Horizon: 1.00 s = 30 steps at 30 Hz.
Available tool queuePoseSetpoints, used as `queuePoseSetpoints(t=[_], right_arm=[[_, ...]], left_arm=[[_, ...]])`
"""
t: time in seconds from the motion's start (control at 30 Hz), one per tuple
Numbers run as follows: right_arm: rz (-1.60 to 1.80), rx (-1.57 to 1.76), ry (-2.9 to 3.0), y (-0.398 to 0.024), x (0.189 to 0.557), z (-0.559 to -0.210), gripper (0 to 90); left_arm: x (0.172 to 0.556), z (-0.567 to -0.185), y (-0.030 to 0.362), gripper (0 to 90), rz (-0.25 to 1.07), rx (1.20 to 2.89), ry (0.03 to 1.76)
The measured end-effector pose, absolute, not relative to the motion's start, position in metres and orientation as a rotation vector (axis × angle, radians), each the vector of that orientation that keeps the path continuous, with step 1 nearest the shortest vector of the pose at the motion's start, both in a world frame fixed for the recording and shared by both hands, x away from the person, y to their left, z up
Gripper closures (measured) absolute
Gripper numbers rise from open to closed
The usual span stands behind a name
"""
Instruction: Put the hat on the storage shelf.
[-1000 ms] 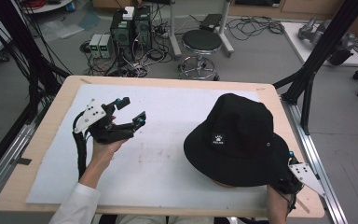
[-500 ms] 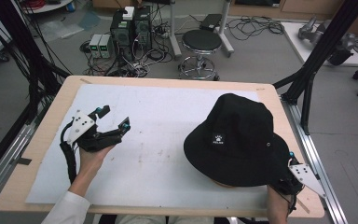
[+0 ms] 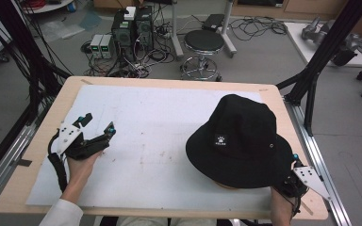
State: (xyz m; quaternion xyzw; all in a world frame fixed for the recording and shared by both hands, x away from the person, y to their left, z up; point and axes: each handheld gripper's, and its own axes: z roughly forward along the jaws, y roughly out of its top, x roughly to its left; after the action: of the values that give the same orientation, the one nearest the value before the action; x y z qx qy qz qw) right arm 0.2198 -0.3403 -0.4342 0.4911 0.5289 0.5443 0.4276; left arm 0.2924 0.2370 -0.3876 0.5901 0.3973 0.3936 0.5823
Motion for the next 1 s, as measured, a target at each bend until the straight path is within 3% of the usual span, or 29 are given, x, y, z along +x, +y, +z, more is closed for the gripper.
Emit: queuePoseSetpoints(t=[0.7,1.0], right_arm=[[1.362,1.222,1.331,-0.34,0.221,-0.435,14.6],[1.372,1.222,1.338,-0.337,0.224,-0.435,14.6]], left_arm=[[0.264,-0.427,0.296,18.6,1.059,1.297,1.153],[0.26,-0.433,0.303,19.2,1.079,1.294,1.189]])
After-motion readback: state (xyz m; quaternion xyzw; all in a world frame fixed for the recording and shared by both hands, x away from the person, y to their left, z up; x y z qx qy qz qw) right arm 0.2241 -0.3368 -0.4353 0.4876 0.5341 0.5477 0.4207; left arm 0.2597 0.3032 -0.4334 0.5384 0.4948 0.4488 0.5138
